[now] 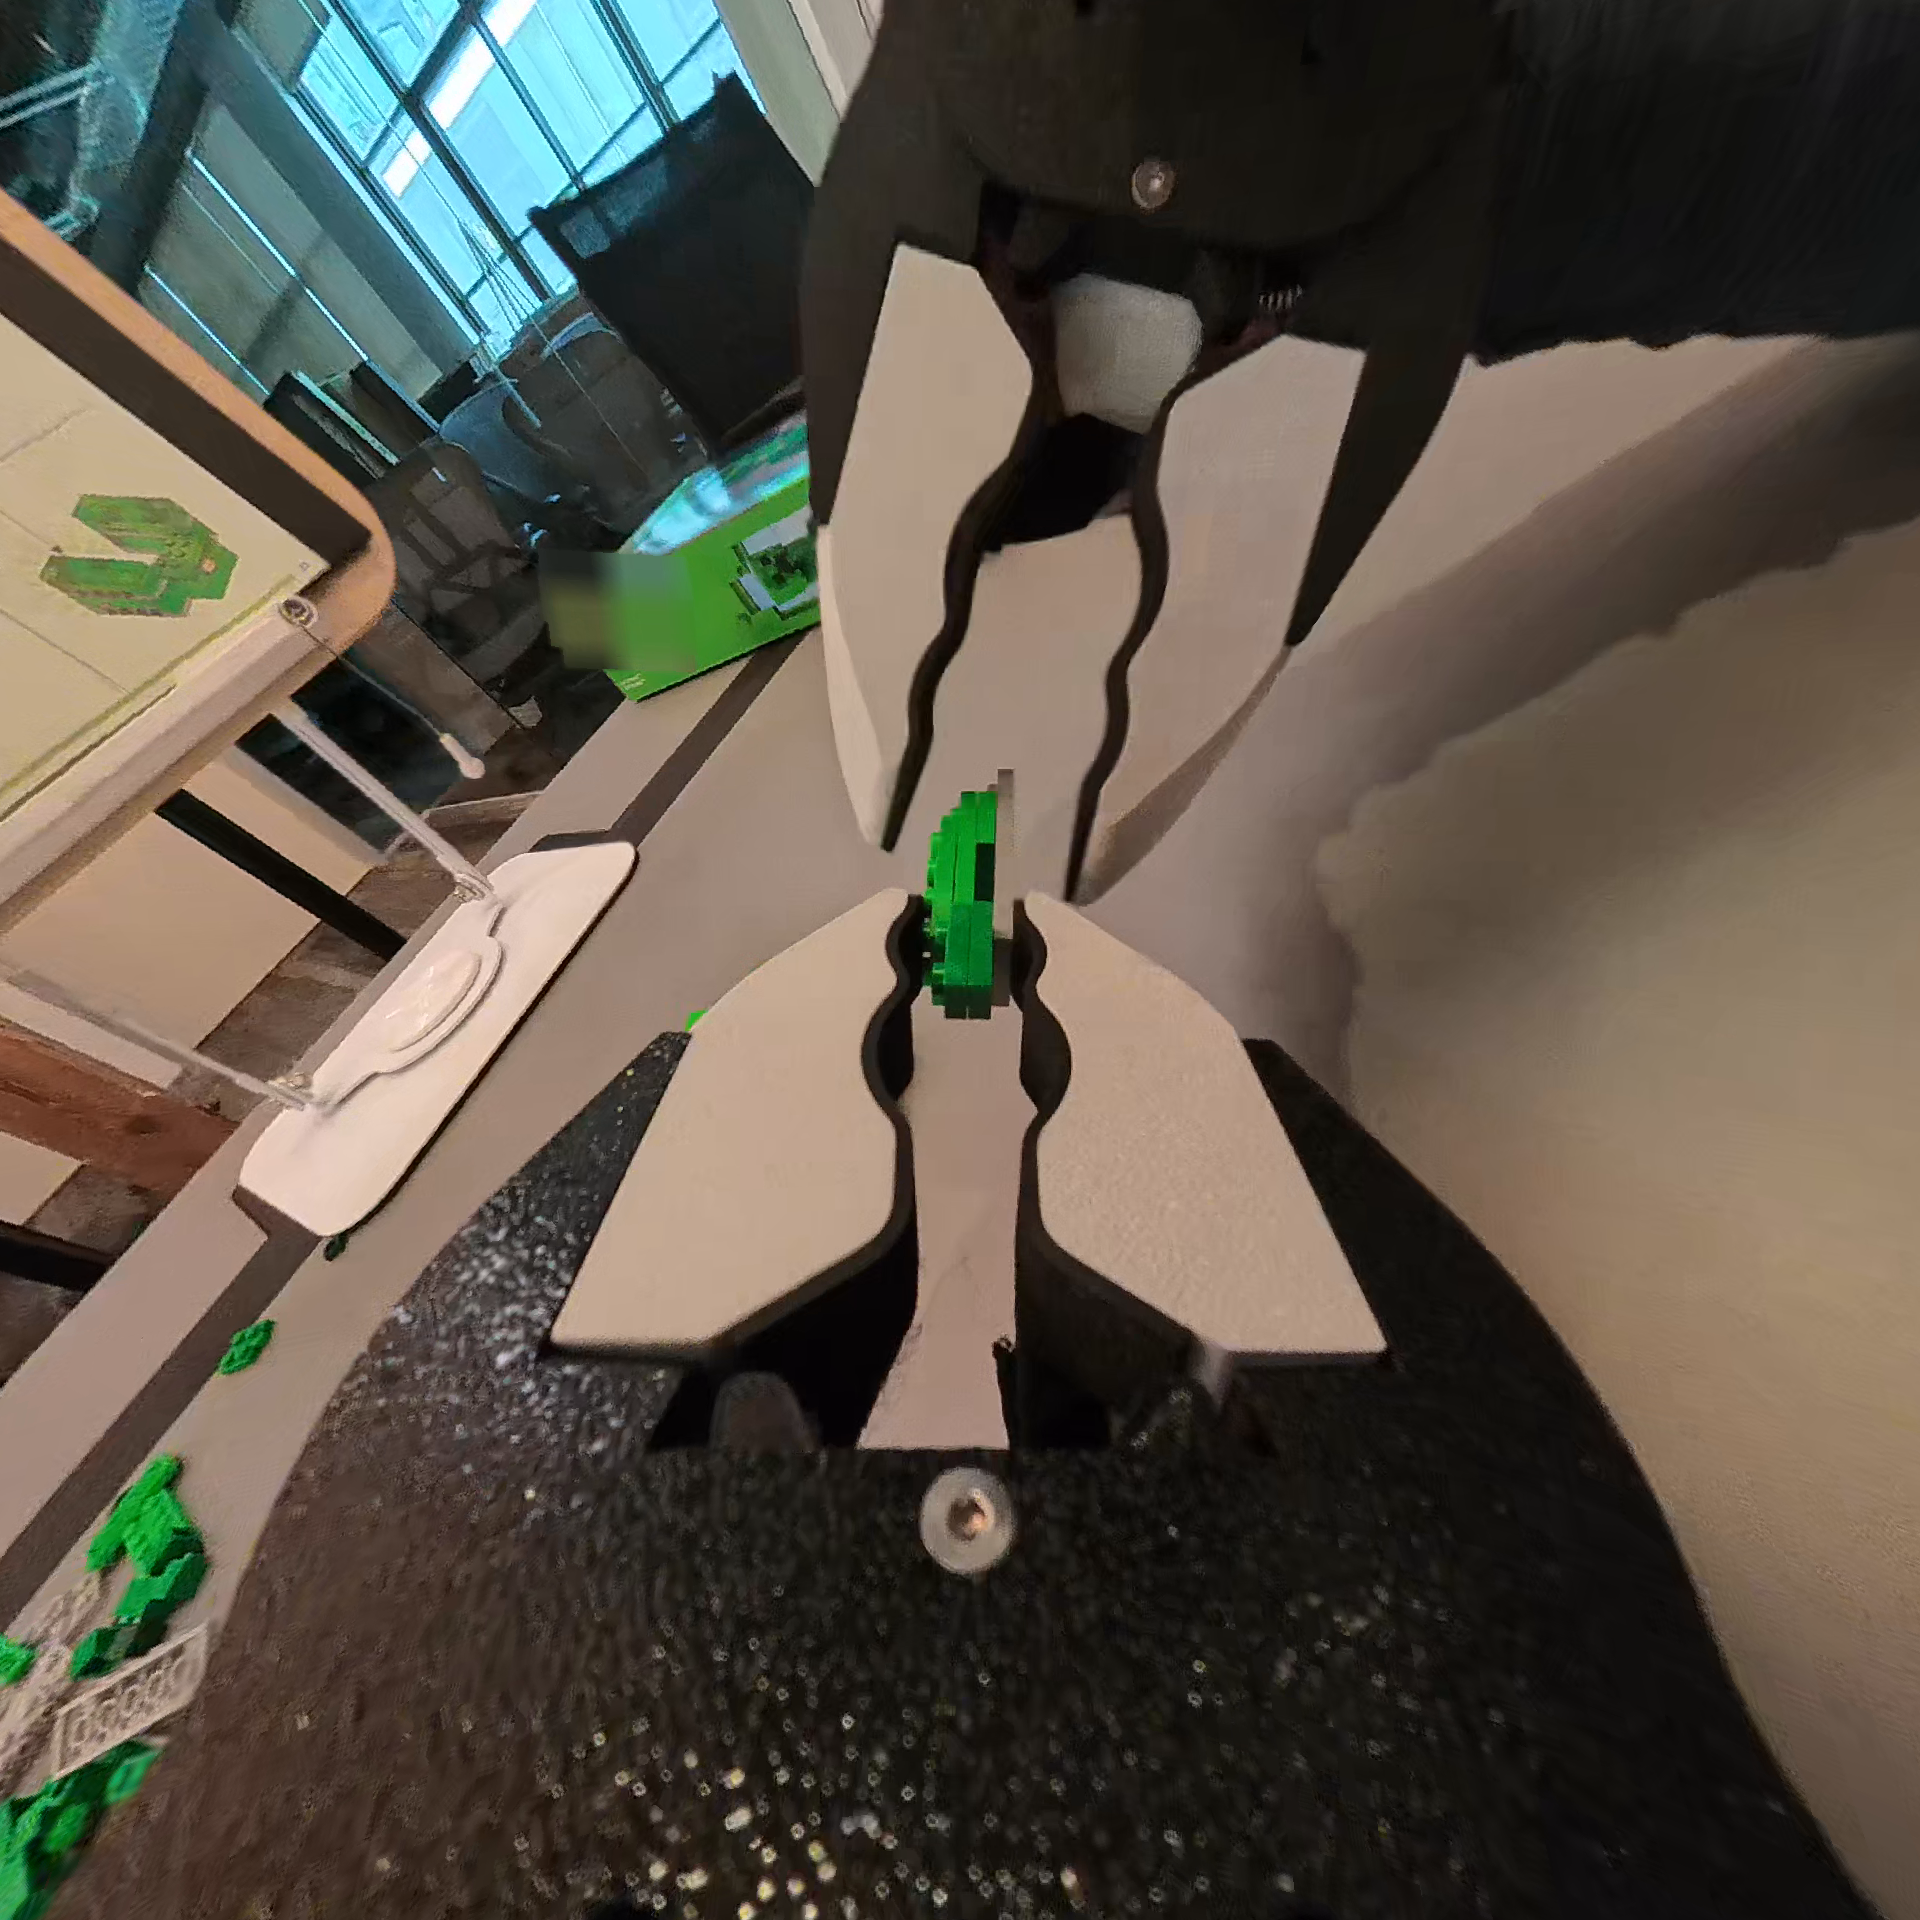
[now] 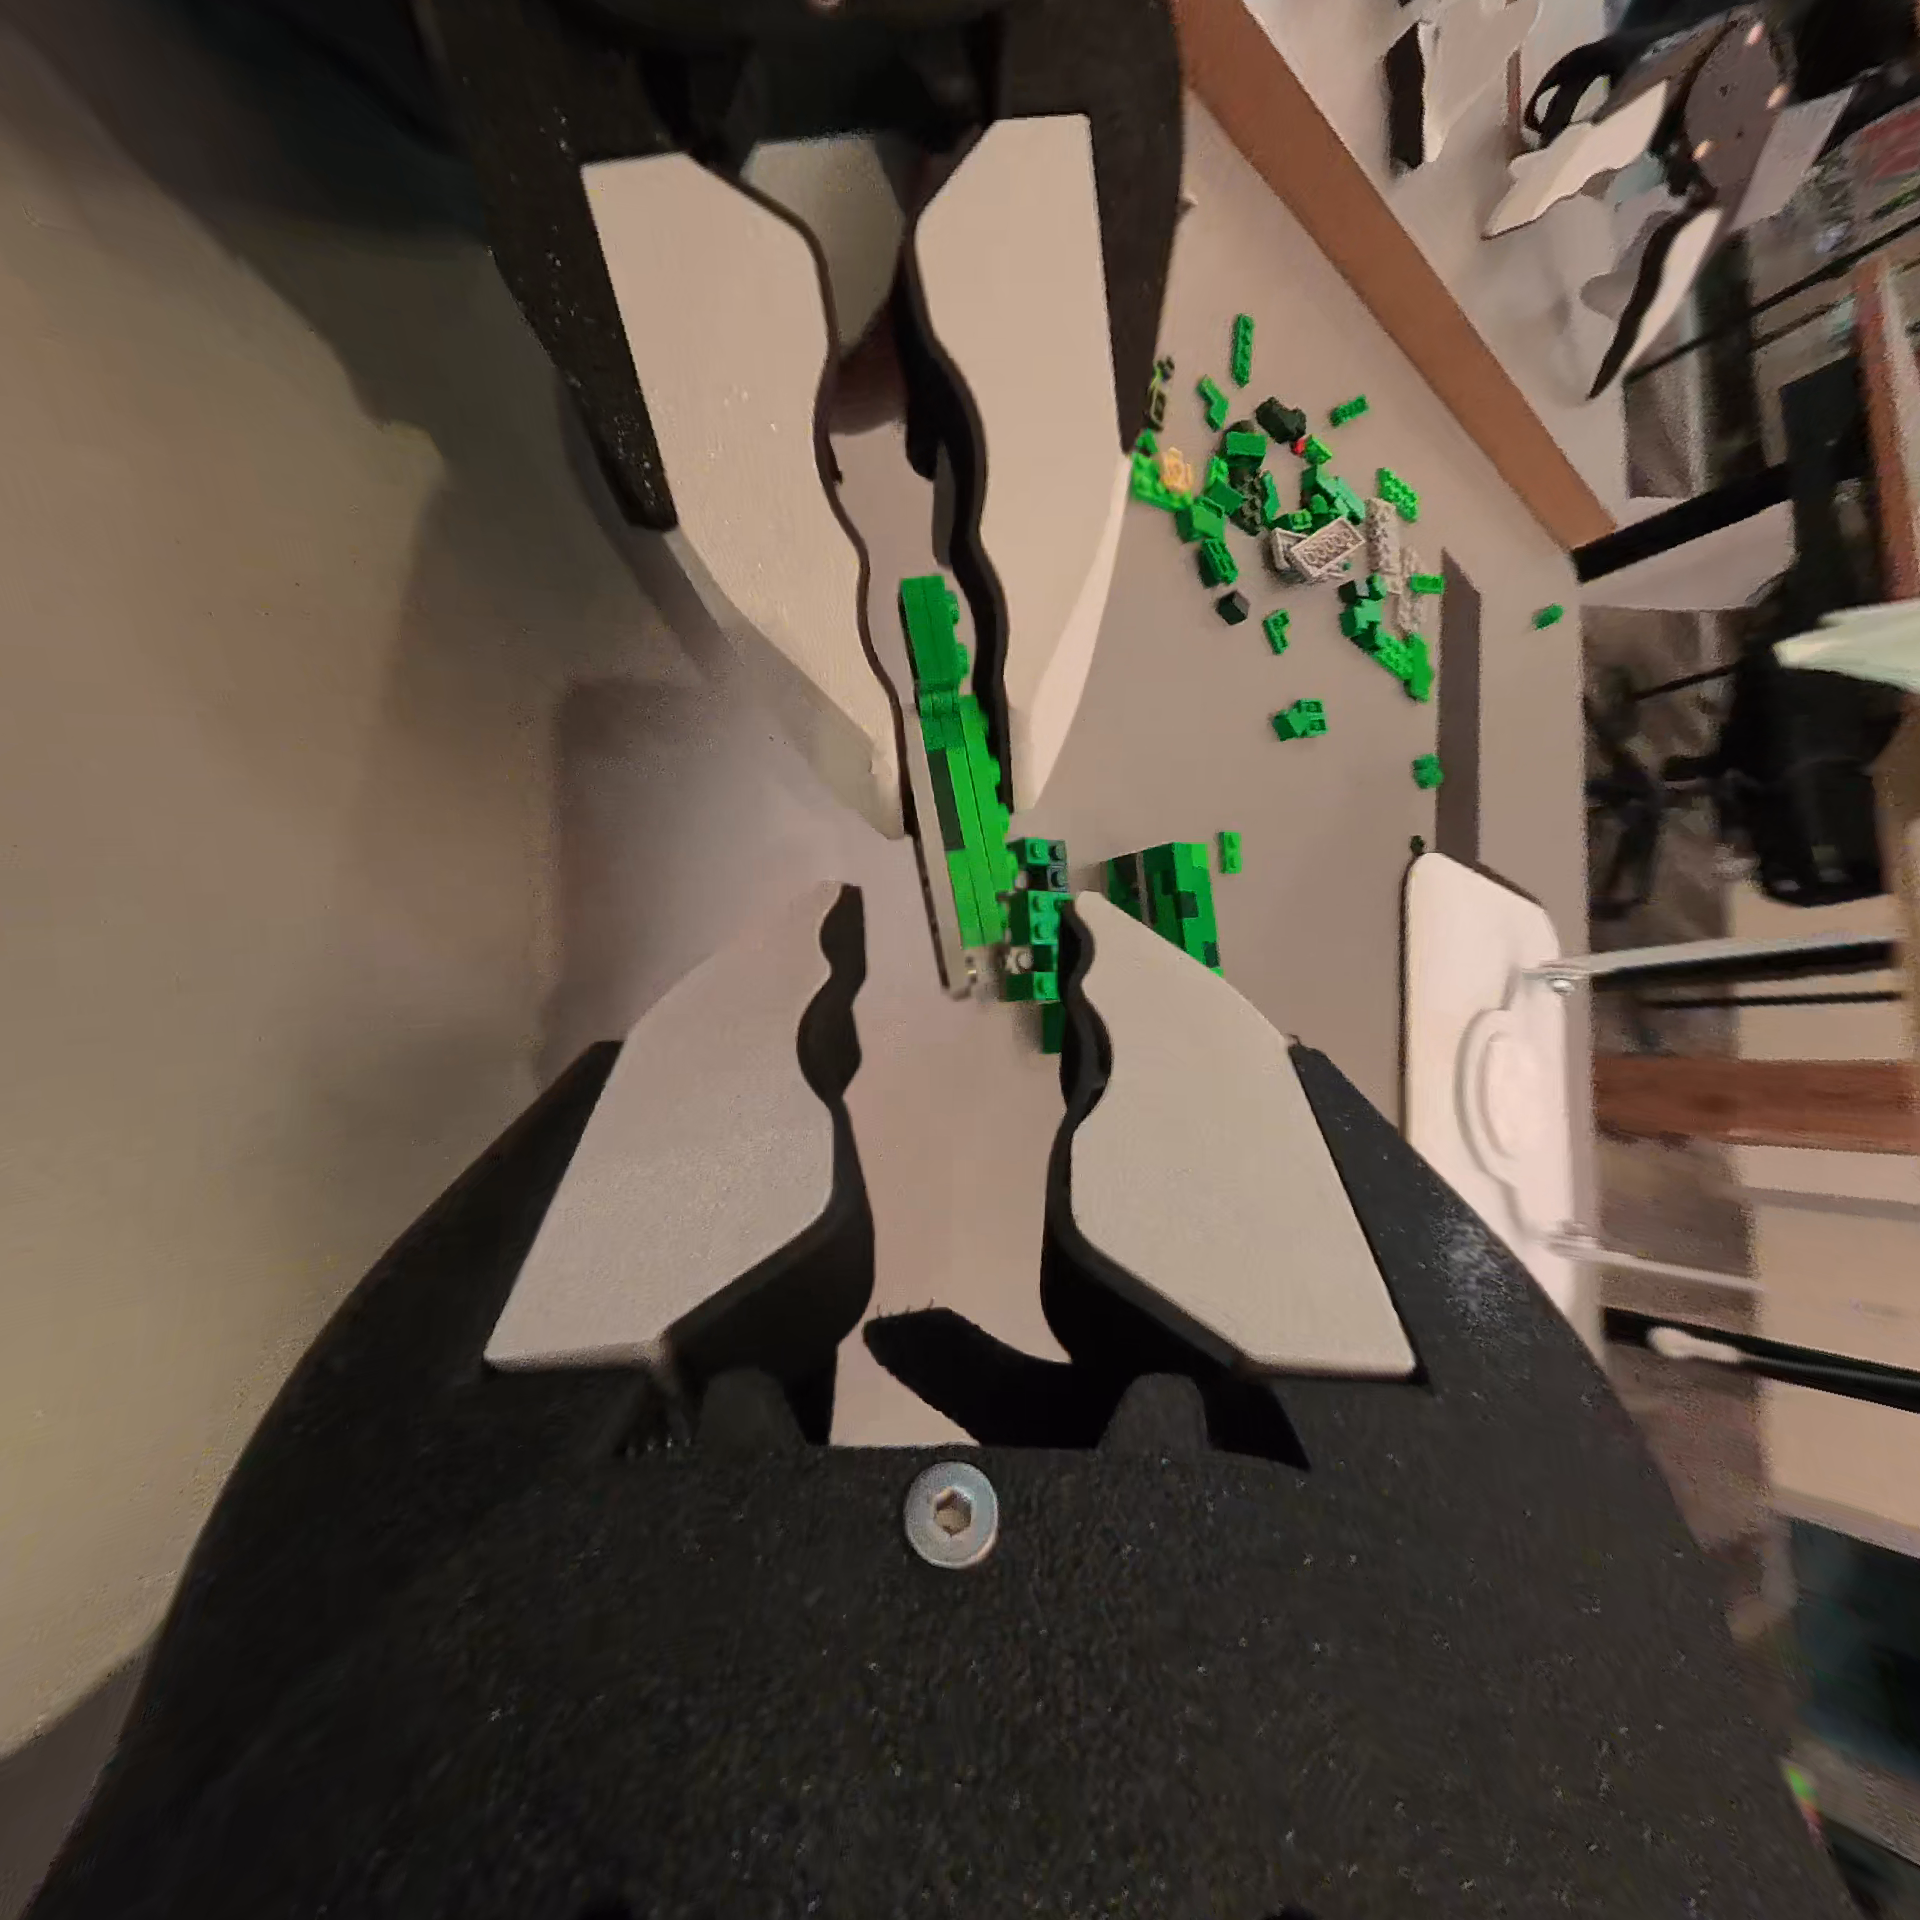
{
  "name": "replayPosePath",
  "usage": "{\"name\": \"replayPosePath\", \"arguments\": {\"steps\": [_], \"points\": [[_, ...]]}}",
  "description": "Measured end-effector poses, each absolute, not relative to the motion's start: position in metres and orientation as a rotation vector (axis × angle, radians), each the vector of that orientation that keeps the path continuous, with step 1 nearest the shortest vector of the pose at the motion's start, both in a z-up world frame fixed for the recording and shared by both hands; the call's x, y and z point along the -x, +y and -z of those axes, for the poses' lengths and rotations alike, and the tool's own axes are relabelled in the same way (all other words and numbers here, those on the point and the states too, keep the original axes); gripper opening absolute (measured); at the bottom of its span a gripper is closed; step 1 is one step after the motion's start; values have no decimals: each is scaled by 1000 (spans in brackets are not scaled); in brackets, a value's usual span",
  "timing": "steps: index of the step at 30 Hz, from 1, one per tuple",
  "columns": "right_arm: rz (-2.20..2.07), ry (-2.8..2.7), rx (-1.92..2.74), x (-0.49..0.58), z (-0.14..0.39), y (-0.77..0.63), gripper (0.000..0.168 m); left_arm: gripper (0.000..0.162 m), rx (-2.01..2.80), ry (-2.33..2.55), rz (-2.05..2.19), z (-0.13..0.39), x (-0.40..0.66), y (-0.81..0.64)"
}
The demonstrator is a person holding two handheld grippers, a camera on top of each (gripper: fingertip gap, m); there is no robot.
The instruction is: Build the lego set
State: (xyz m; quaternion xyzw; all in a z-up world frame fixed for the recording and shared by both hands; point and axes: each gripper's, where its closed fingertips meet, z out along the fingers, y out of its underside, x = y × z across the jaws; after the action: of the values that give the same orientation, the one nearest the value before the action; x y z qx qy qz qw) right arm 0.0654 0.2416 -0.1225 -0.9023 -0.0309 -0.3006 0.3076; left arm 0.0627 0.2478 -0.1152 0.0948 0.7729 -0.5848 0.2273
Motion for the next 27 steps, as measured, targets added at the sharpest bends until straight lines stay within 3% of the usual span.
{"name": "replayPosePath", "arguments": {"steps": [2,7,10,17,27], "points": [[696,-41,2327,-62,117,241,36,15,-253,2115,1697,109,-60,249],[503,-22,2158,-51,99,243,22,15,-255,2069,1844,95,-54,252],[536,-53,2113,-50,92,244,15,15,-255,2082,1848,96,-53,251],[718,-174,2310,-49,112,250,17,15,-357,2111,1600,116,-54,246],[821,-216,2403,-53,121,248,14,15,-345,2154,1581,122,-54,244]]}}
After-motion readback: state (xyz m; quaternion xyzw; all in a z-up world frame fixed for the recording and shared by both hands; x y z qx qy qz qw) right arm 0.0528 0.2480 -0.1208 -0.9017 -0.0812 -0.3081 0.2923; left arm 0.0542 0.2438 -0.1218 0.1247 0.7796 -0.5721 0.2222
